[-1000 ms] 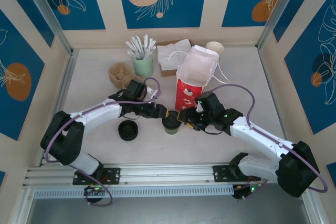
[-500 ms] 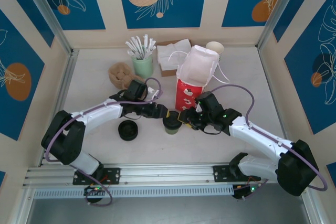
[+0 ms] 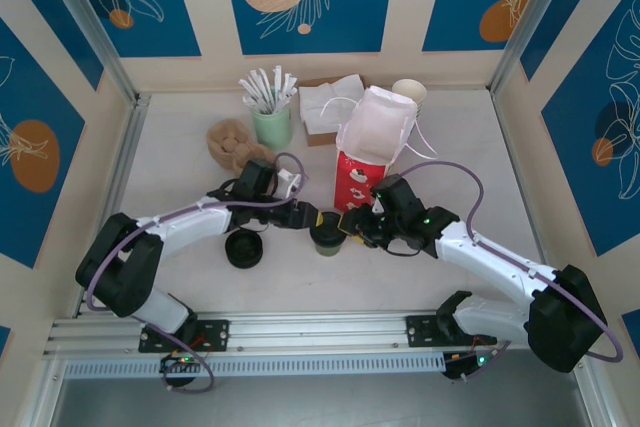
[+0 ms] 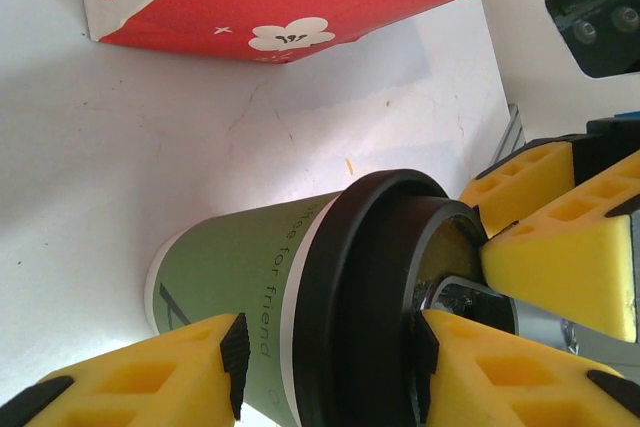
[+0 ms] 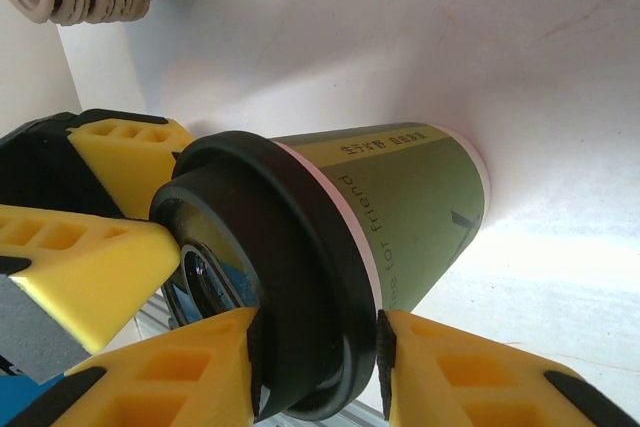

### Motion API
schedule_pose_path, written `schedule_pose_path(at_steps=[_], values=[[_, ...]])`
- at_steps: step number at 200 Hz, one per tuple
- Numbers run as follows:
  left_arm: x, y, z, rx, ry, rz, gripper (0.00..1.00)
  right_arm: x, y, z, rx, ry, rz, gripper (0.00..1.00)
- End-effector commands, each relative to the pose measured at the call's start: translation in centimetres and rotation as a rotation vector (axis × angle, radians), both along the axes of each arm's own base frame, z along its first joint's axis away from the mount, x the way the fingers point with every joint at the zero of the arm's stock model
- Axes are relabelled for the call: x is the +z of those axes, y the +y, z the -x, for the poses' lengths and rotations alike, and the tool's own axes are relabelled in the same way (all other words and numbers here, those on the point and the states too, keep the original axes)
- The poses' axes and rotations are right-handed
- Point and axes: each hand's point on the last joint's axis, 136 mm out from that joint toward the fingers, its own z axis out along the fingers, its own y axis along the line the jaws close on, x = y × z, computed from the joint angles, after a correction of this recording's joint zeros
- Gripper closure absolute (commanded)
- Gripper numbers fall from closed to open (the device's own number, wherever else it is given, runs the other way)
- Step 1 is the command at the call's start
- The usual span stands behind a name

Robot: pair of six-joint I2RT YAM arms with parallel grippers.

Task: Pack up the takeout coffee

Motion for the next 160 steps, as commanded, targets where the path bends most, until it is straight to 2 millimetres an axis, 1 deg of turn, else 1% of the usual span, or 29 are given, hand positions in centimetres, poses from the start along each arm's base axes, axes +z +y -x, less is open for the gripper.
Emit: schedule_pose_path(at_steps=[1,29,60,75,103,134,160], values=[[-5.2,2.2,3.0,0.019,0.144,-0.144,0.53,-3.8,-2.1,1.8,-0.015,0.088,0.144,0.64],[-5.4,2.3,3.3,0.021,0.148,-0.143,0.53,-4.5,-2.0,2.0,-0.011,0.089,0.152,0.64],[-4.3,1.8,3.0,0.017,0.127,-0.126,0.53,-4.7,-1.9,2.2,-0.001,0.088,0.161,0.64],[-4.2,1.8,3.0,0.014,0.119,-0.130,0.53,-4.7,-1.9,2.3,0.002,0.081,0.170,0.64],[-4.8,2.0,3.1,0.018,0.126,-0.138,0.53,-5.4,-2.0,2.6,0.008,0.063,0.191,0.64],[-5.6,2.2,3.4,0.028,0.141,-0.143,0.53,-7.1,-2.2,3.5,-0.009,0.081,0.192,0.65],[-6.1,2.5,3.7,0.029,0.146,-0.151,0.53,-7.6,-2.7,3.7,-0.024,0.074,0.207,0.66]])
